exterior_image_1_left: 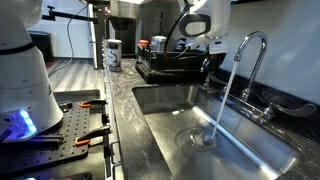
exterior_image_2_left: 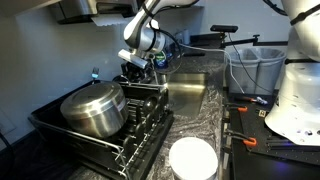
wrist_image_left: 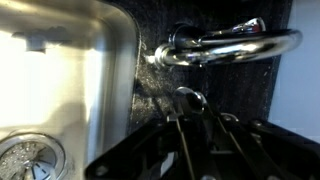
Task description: Open and close the faucet using the handle on the left
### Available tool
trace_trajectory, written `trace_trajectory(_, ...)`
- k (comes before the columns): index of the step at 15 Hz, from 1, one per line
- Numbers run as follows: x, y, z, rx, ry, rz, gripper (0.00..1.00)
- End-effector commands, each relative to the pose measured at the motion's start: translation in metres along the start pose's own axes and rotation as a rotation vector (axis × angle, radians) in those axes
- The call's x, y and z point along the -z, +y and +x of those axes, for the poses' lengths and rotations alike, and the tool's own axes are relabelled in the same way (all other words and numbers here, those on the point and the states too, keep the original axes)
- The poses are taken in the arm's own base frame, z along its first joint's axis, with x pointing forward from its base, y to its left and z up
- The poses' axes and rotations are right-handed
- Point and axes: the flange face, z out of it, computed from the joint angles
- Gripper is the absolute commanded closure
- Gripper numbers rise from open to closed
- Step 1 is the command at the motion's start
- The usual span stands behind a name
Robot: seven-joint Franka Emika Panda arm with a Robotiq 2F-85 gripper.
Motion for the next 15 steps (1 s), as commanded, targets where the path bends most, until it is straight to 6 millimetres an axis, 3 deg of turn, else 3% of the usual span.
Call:
trace_trajectory(1, -0.002, -0.004, -0.017, -0.003, -0.003, 0.02, 0.95)
trace_trajectory(15, -0.013, -0.031, -0.016, -0.002, 0.027, 0.071, 0.95)
